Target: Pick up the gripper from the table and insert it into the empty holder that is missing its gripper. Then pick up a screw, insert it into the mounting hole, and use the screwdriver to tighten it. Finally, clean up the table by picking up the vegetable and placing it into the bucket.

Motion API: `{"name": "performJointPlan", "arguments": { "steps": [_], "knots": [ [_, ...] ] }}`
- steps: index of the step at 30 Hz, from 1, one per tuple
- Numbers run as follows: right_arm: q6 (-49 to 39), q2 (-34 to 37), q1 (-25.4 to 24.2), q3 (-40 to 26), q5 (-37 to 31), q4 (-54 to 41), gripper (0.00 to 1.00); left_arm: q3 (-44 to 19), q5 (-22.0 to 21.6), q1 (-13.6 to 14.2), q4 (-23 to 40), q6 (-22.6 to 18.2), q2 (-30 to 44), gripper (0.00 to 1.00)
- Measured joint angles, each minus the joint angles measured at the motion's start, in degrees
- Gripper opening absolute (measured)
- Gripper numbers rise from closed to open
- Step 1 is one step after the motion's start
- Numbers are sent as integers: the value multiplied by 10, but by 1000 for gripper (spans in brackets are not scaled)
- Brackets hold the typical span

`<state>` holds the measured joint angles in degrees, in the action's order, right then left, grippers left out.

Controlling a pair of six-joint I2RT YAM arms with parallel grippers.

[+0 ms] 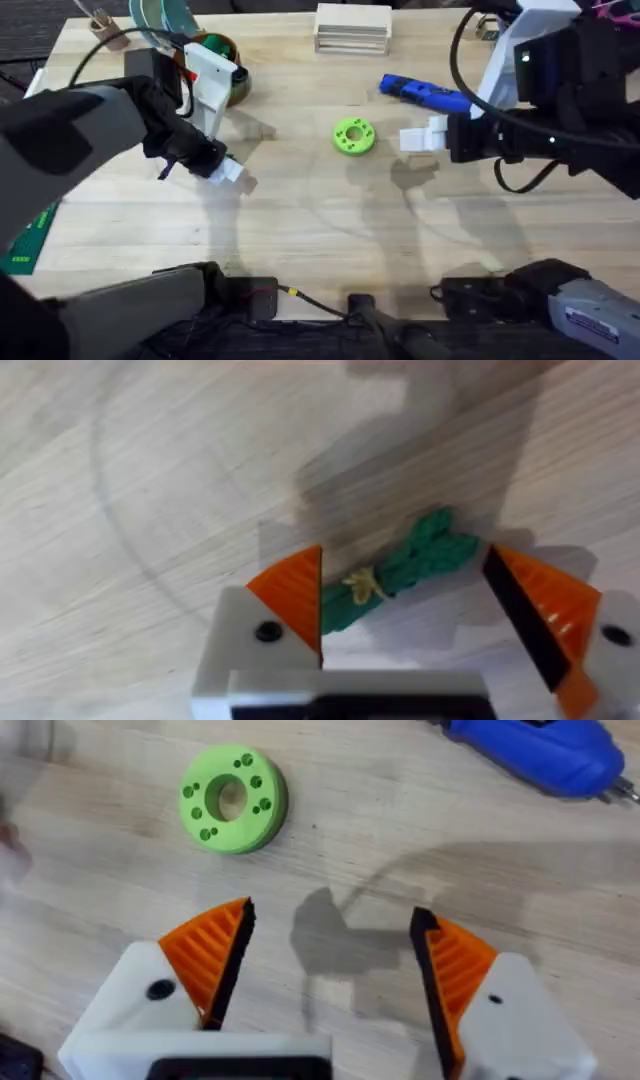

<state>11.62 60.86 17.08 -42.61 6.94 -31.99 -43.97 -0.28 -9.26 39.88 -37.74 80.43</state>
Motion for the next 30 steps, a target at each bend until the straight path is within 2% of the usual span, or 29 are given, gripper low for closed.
{"name": "performJointPlan", "arguments": {
  "steps": [4, 7, 11, 14, 18, 25, 27, 30],
  "knots": [
    [0, 0, 0, 0, 0, 0, 991, -1, 12, 0, 2, 0, 10, 998],
    [0, 0, 0, 0, 0, 0, 991, -3, 17, 0, 6, 0, 15, 952],
    [0, 0, 0, 0, 0, 0, 991, -4, 29, 1, 16, -2, 18, 728],
    [0, 0, 0, 0, 0, 0, 991, -4, 31, 1, 18, -2, 18, 638],
    [0, 0, 0, 0, 0, 0, 991, -4, 33, 2, 23, -2, 18, 582],
    [0, 0, 0, 0, 0, 0, 991, -4, 32, 2, 24, -2, 18, 584],
    [0, 0, 0, 0, 0, 0, 991, -4, 31, 2, 24, -2, 18, 533],
    [0, 0, 0, 0, 0, 0, 991, -4, 31, 4, 22, -2, 17, 513]
  ]
}}
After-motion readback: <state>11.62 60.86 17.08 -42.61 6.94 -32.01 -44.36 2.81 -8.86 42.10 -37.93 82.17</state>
